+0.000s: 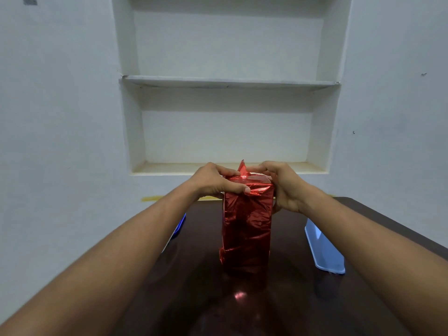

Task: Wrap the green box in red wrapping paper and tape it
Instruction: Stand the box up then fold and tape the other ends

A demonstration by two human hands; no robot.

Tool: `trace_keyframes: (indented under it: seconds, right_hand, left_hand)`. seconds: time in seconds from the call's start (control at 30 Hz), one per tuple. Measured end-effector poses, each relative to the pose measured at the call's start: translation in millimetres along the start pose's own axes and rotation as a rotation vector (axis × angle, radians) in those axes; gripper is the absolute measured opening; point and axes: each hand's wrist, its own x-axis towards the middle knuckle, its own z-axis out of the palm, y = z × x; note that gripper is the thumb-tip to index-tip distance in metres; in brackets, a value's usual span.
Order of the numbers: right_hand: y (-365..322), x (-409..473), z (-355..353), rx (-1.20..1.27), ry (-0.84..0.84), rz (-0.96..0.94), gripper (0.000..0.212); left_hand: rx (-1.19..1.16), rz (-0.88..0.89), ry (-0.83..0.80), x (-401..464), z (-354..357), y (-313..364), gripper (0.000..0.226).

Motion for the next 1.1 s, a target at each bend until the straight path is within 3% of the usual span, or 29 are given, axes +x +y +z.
trace_keyframes:
  seconds: [0.2, 0.27, 0.33, 0.43, 0.6, 0.7, 0.77, 0.8, 0.93, 1.1]
  right_hand:
    - [-1.2, -7.8, 2.9, -0.017, 0.095, 0.005, 0.032]
    - [1.8, -13.5, 4.6, -0.012, 0.215, -0.082, 0.027]
    - [11.2, -16.8, 2.5, -0.108, 0.44, -0.177, 0.019]
    - [37.0, -32.9, -8.8, -0.124, 0.673, -0.173, 0.02]
    - [85.8, -76.0, -42.2, -0.461, 0.767, -0.058, 0.023]
    - [93.4, -85.7, -70.7, -0.742, 0.825, 0.129, 0.018]
    - [93.9, -88.2, -81.5, -0.821, 0.768, 0.274, 0.012]
    - [94.6, -88.2, -86.0, -0.78, 0.731, 0.333, 0.016]
    - [90.2, -84.0, -90.6, -0.188, 0.603, 0.459, 0.034]
    - [87.3, -69.5, -100.5, 0.007, 0.577, 0.519, 0.049]
  left_hand:
    - [-0.017, 0.013, 0.023, 7.2, 18.1, 6.3, 0.061]
    - [-0.026, 0.01, 0.031, 8.4, 22.8, 8.3, 0.059]
    - [-0.035, 0.005, 0.044, 9.1, 25.7, 8.7, 0.061]
    - [-0.042, 0.004, 0.052, 7.2, 26.5, 8.5, 0.064]
    - [-0.052, 0.014, 0.05, 3.9, 25.5, 7.4, 0.064]
    - [-0.065, 0.016, 0.048, 3.7, 25.2, 6.1, 0.066]
    - [-0.071, 0.023, 0.047, 2.4, 24.4, 5.7, 0.067]
    - [-0.074, 0.026, 0.044, 2.5, 25.2, 6.0, 0.067]
    - [-0.075, 0.026, 0.044, 2.5, 25.9, 6.2, 0.065]
    - [-0.063, 0.027, 0.046, 3.0, 26.3, 6.9, 0.063]
